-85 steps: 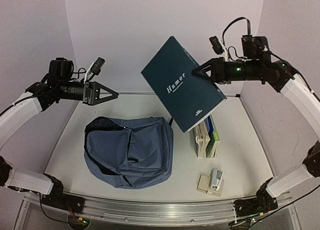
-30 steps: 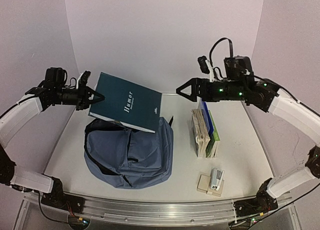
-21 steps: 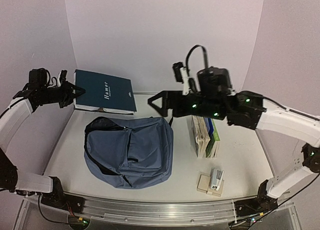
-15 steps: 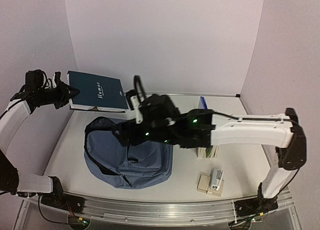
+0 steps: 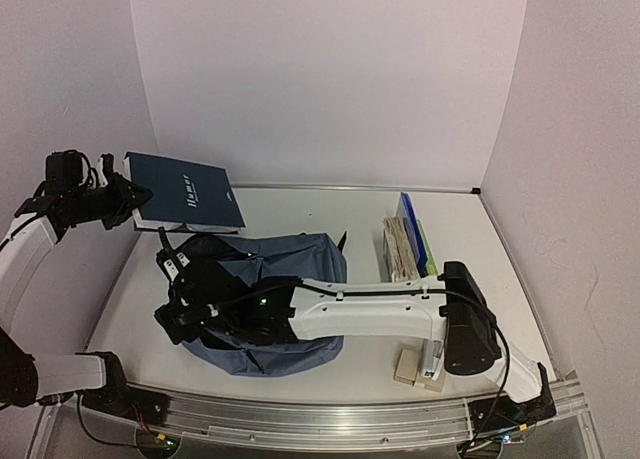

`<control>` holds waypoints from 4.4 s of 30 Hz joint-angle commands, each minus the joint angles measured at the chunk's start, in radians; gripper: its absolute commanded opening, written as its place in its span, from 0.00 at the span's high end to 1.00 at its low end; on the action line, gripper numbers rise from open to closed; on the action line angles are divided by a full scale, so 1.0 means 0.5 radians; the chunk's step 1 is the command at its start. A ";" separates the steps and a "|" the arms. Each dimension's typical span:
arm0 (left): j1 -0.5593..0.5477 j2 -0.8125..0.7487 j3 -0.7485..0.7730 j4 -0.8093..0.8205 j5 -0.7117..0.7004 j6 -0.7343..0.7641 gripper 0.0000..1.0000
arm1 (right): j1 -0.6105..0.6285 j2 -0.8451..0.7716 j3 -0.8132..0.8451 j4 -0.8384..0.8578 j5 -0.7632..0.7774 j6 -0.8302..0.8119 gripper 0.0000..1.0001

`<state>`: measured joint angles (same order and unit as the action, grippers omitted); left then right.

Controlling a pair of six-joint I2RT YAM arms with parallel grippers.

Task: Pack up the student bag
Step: Place the book in the student bag.

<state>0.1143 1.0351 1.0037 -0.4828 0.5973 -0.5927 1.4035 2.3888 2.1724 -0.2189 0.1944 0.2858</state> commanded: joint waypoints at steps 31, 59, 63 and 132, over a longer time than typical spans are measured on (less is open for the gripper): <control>0.004 -0.294 0.041 -0.130 -0.063 0.054 1.00 | -0.040 -0.043 -0.072 0.156 0.460 0.111 1.00; 0.004 -0.896 -0.195 -0.773 -0.218 -0.198 1.00 | -0.162 -0.902 -1.061 0.637 1.266 0.634 1.00; 0.002 -0.914 -0.330 -0.700 0.032 -0.300 1.00 | -0.162 -0.881 -1.034 0.677 1.255 0.646 1.00; -1.057 0.874 -0.617 1.586 0.108 -1.040 0.90 | -0.076 -0.706 -1.119 1.582 0.989 0.335 1.00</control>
<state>-0.4095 1.3975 0.6418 0.2444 0.6391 -1.1593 1.3582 2.0284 1.6009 0.4927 0.6903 0.4496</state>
